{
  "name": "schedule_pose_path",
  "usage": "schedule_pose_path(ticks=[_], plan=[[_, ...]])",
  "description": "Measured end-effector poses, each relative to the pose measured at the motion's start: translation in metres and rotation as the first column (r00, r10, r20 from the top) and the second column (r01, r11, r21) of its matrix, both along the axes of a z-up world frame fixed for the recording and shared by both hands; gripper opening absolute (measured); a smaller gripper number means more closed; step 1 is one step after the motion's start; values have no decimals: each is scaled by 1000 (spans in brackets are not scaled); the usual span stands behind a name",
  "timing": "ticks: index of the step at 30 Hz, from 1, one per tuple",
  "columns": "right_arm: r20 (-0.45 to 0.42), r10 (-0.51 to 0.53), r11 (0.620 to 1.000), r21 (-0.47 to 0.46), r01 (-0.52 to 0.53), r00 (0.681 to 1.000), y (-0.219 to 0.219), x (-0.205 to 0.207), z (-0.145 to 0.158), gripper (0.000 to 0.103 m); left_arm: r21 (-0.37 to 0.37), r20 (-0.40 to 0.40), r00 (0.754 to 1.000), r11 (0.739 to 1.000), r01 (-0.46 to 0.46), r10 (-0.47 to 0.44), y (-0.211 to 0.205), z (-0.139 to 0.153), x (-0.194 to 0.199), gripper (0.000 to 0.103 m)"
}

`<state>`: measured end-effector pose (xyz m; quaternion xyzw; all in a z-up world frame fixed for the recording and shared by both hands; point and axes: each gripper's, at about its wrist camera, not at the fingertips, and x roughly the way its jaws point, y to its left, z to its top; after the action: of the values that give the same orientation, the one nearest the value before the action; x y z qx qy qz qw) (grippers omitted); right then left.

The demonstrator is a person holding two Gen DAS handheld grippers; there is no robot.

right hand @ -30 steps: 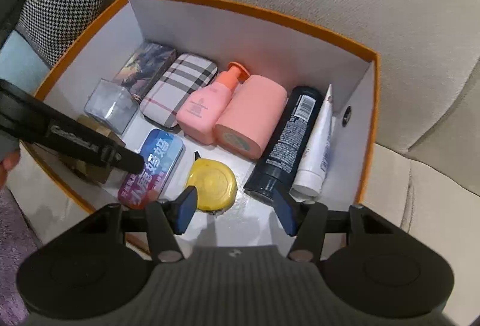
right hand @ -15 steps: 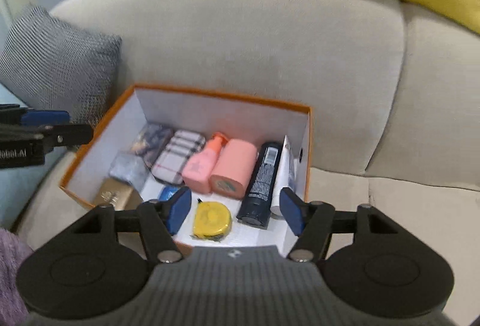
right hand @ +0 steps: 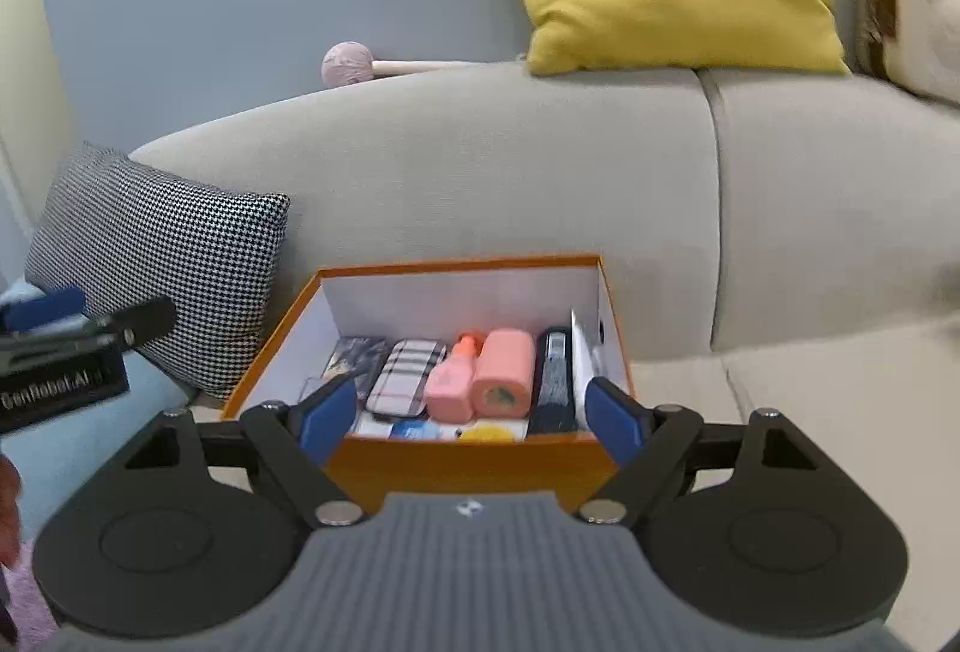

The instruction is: Organize rigid objects

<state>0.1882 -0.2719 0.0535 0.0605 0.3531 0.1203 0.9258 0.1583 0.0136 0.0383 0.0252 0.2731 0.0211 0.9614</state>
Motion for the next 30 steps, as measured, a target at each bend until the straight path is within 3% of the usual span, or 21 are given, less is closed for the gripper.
schedule_pose_path(ticks=[7, 17, 30], plan=[[-26, -24, 999, -44, 23, 999, 6, -18, 0, 84, -35, -126, 992, 999, 7, -11, -3, -10, -11, 103], [-17, -7, 1000, -17, 7, 1000, 3, -48, -1, 83, -106, -154, 988, 994, -1, -15, -7, -16, -44, 103], [-28, 11, 999, -30, -12, 1000, 6, -58, -4, 83, -99, -157, 988, 995, -2, -13, -6, -15, -54, 103]])
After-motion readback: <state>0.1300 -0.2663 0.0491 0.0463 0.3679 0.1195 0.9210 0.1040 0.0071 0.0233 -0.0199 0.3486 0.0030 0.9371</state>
